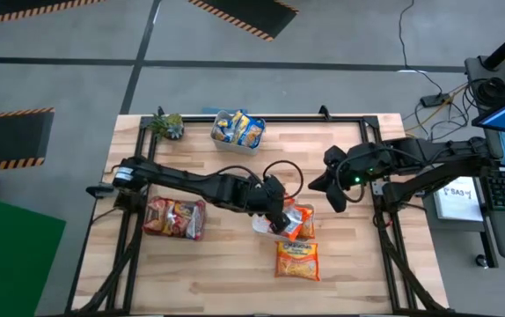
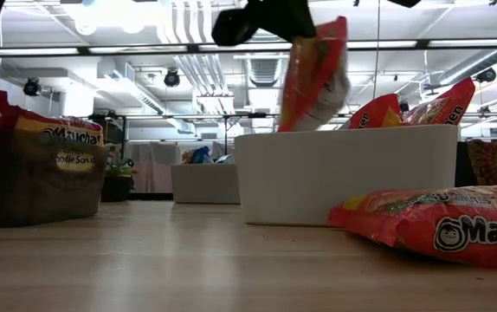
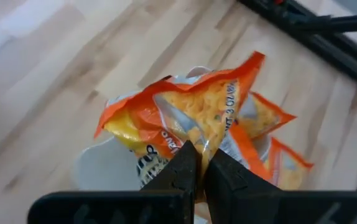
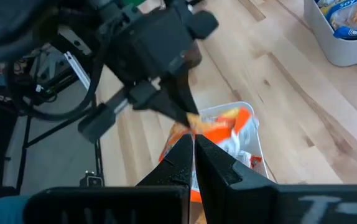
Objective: Sort Maruchan noodles
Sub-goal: Put the orange noodle pack into the white bin
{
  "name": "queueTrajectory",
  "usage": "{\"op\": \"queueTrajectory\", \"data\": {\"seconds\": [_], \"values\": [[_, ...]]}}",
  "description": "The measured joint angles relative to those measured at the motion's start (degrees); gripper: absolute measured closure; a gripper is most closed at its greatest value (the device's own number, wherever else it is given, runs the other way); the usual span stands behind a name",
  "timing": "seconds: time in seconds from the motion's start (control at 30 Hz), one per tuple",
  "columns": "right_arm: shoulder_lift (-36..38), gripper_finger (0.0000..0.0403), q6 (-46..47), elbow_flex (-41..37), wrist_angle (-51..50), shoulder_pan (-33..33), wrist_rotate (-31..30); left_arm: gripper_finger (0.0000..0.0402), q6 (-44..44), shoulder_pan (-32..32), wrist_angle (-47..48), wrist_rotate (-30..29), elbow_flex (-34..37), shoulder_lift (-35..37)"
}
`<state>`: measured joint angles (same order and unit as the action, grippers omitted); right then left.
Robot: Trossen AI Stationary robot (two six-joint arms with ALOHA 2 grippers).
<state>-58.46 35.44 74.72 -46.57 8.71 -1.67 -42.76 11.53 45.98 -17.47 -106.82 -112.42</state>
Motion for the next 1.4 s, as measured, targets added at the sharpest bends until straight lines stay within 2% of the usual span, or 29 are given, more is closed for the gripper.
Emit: {"op": "queueTrajectory", "data": {"seconds": [0.13, 0.37, 0.67, 0.97, 1.4], "values": [[-0.8, 0.0394, -0.1, 0.0, 0.0, 0.0, 0.0, 0.0401, -4.8, -0.8, -4.2, 3.0, 3.6, 0.0], [-1.8, 0.0394, -1.3, -0.1, -0.1, 0.0, 0.0, 0.0401, -12.9, -0.9, 4.3, 2.4, 4.5, 0.0], [-1.8, 0.0394, -2.0, -0.2, -0.1, -0.1, 0.0, 0.0399, -14.1, -1.6, -1.4, 3.0, 6.8, 0.0], [-1.8, 0.0394, -2.0, -0.3, -0.1, -0.1, -0.1, 0.0394, -11.3, -2.1, -0.8, 2.2, 6.9, -0.3], [-2.0, 0.0394, -0.2, -0.3, -0.4, -0.1, -1.4, 0.0358, -10.0, -2.9, 4.0, 2.0, 6.9, -1.0]]}}
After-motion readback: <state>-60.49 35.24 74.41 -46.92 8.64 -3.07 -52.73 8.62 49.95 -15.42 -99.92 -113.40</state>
